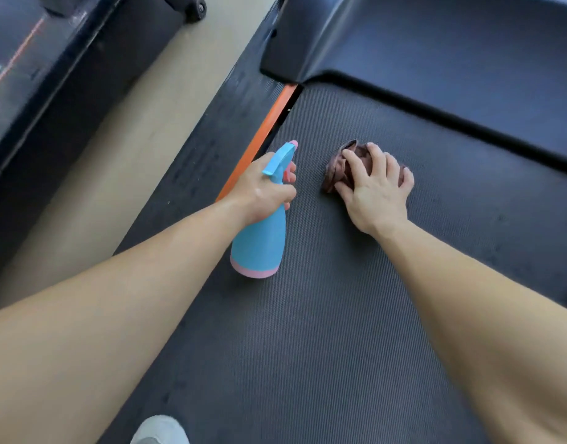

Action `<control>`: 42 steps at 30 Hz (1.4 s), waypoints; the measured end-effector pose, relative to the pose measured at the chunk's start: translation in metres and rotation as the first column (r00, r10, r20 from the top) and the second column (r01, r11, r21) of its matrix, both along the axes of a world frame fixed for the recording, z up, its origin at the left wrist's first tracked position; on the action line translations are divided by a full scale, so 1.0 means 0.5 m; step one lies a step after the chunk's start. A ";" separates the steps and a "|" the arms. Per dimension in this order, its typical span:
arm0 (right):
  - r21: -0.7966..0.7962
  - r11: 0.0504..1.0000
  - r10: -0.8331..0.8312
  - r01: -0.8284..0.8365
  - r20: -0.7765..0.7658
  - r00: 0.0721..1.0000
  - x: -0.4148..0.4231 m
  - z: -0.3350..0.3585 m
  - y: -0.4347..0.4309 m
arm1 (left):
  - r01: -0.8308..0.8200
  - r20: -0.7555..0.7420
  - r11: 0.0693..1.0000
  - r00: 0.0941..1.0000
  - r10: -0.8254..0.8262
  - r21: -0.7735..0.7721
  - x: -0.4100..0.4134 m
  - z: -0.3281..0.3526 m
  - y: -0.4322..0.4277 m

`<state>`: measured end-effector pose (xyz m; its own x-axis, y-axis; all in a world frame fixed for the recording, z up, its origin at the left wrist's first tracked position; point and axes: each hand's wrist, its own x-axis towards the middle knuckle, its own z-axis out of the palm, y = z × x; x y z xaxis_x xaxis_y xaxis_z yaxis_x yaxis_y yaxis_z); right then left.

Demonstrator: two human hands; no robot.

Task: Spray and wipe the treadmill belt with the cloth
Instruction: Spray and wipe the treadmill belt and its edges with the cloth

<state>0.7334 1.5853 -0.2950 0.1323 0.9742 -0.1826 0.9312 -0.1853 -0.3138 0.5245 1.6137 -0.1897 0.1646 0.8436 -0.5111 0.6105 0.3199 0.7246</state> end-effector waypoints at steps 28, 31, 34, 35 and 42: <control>0.263 0.960 0.053 -0.095 0.162 0.985 -0.069 -0.033 -0.120 | 0.005 -0.019 0.999 1.000 -0.006 -0.050 -0.045 -0.023 0.040; 0.223 0.972 0.040 -0.074 0.151 0.988 -0.069 -0.031 -0.114 | 0.024 -0.100 1.000 0.995 -0.026 -0.017 -0.042 -0.018 0.037; 0.240 0.968 0.039 -0.073 0.143 0.989 -0.068 -0.028 -0.114 | 0.047 -0.168 0.999 0.985 -0.041 0.027 -0.036 -0.013 0.030; 0.241 0.968 0.031 -0.066 0.144 0.989 -0.070 -0.027 -0.114 | 0.061 -0.178 0.998 0.983 -0.054 0.031 -0.036 -0.013 0.029; 0.233 0.971 0.018 -0.056 0.161 0.987 -0.074 -0.021 -0.112 | 0.203 -0.079 0.979 0.976 -0.205 -0.032 -0.039 -0.005 0.035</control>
